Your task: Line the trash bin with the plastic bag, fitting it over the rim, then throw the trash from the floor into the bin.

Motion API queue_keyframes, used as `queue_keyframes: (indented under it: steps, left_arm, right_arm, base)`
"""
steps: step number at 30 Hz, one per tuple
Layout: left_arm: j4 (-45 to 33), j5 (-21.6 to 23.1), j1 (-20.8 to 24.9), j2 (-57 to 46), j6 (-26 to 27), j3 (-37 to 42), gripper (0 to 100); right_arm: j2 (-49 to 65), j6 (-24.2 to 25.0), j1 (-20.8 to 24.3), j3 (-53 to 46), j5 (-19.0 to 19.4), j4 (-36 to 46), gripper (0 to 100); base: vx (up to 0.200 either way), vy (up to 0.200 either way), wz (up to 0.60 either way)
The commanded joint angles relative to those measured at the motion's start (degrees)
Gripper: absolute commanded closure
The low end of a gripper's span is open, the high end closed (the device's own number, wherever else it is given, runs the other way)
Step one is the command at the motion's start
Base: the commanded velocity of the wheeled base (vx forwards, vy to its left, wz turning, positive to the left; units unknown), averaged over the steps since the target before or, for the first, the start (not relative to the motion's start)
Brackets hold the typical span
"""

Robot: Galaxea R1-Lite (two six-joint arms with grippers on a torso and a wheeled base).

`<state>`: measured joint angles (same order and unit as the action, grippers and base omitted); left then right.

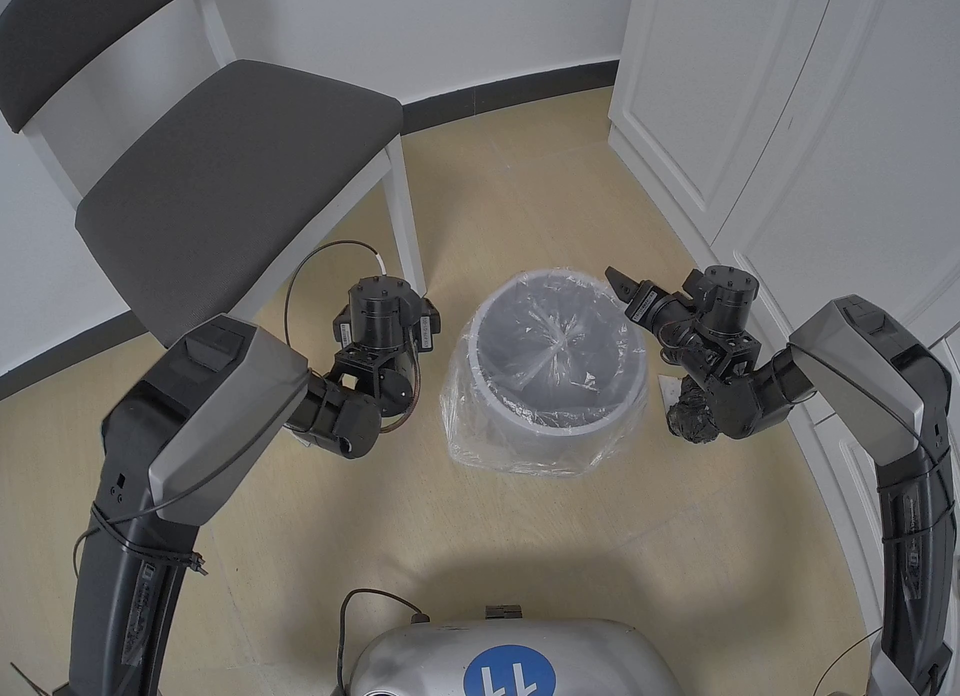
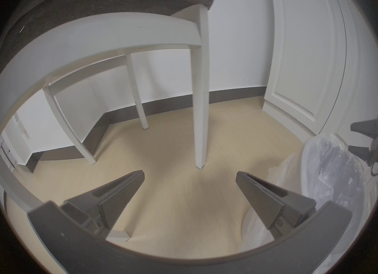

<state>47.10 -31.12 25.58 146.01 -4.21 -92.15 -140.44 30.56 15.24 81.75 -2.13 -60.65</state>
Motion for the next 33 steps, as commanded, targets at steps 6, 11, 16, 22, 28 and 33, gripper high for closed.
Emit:
queue_keyframes:
  steps: [6, 11, 16, 22, 28, 33]
  left_arm:
    - [-2.72, 0.54, -0.61, 7.54, -0.01, -9.10, 0]
    - [-3.33, 1.50, -0.61, 9.91, -0.01, -12.35, 0]
    - [-5.62, 1.86, -0.61, 11.84, -0.10, -16.31, 0]
    - [-5.71, 3.70, -0.79, 13.95, -0.10, -18.07, 0]
    - [-7.64, 3.79, -1.05, 16.59, -0.19, -22.44, 0]
    - [-7.91, 4.40, -1.32, 17.56, -0.28, -22.44, 0]
  right_arm:
    - [-4.41, 1.08, -1.88, 5.53, -0.06, 0.53, 0]
    - [-4.94, 1.08, -2.49, 5.79, 0.02, 0.79, 0]
    - [-6.43, 1.17, -3.02, 6.49, 0.20, 0.79, 0]
    - [-8.54, 1.87, -5.13, 8.60, 0.46, 1.06, 0]
    - [-11.09, 3.80, -6.10, 11.85, 0.64, 3.70, 0]
    - [-14.25, 3.80, -6.10, 13.96, 0.64, 3.96, 0]
  base:
    - [0.000, 0.000, 0.00]
    - [0.000, 0.000, 0.00]
    - [0.000, 0.000, 0.00]
    - [0.000, 0.000, 0.00]
    - [0.000, 0.000, 0.00]
    - [0.000, 0.000, 0.00]
